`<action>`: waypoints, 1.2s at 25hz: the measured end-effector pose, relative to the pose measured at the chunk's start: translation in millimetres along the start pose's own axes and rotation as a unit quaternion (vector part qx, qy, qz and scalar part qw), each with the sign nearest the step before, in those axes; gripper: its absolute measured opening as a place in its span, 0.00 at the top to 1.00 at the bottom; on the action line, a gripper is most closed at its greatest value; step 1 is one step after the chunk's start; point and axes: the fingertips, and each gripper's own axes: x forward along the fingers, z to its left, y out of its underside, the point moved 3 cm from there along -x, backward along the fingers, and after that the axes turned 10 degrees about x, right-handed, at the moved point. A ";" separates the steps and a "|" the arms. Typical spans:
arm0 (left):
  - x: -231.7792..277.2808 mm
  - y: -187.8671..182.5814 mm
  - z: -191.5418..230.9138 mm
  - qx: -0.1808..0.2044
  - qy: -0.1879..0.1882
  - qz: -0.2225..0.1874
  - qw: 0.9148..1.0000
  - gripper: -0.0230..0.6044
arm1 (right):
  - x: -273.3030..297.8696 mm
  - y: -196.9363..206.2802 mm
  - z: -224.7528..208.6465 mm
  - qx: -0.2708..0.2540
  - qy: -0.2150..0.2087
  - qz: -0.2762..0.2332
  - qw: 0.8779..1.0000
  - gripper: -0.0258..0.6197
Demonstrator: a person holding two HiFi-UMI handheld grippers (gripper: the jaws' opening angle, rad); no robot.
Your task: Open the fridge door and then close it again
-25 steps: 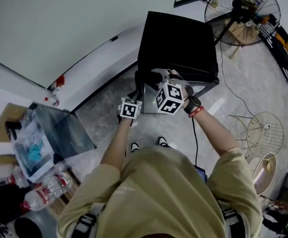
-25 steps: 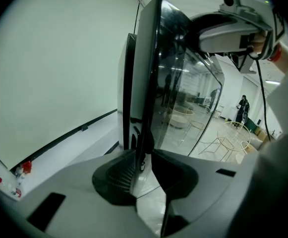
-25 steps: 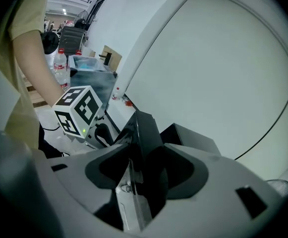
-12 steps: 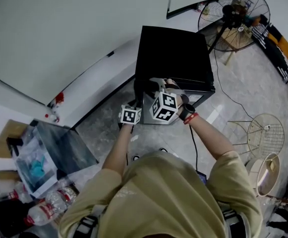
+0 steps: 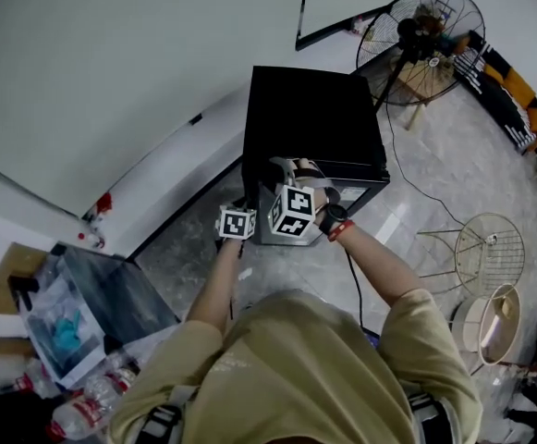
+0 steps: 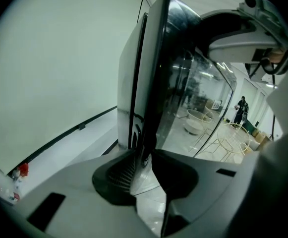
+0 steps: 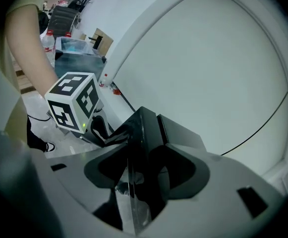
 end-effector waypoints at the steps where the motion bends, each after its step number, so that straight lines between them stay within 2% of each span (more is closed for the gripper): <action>1: -0.5 -0.9 0.1 0.002 -0.003 -0.003 1.000 0.79 | 0.2 0.4 0.5 -0.003 0.002 0.001 1.000 0.59; 7: -2.1 -6.8 0.5 0.015 -0.012 -0.003 1.000 0.79 | -2.2 1.5 -1.4 0.003 -0.002 0.005 1.000 0.59; 12: -6.0 -3.6 -5.2 -0.002 -0.001 -0.013 1.000 0.79 | -7.6 7.4 -4.7 0.012 0.007 -0.013 1.000 0.59; 16: -29.7 -5.1 -5.9 -0.021 -0.003 -0.047 0.999 0.79 | -19.9 4.3 -7.5 0.066 -0.010 -0.040 0.997 0.58; 19: -53.0 -15.3 -2.6 -0.012 -0.021 -0.073 0.997 0.79 | -34.8 6.4 -12.6 0.107 -0.010 -0.065 0.992 0.58; 23: -85.3 -32.5 -1.4 0.021 -0.048 -0.099 0.994 0.79 | -59.9 18.9 -24.6 0.194 0.004 -0.089 0.977 0.58; 27: -116.4 -55.6 -0.1 0.008 -0.054 -0.143 0.988 0.79 | -88.2 33.4 -38.8 0.288 0.026 -0.118 0.950 0.59; 29: -131.1 -72.2 -2.3 0.003 -0.057 -0.169 0.984 0.80 | -100.9 41.9 -45.8 0.322 0.037 -0.132 0.937 0.69; 30: -138.0 -80.2 -4.5 0.003 -0.059 -0.179 0.982 0.80 | -106.3 46.4 -48.3 0.335 0.041 -0.136 0.931 0.70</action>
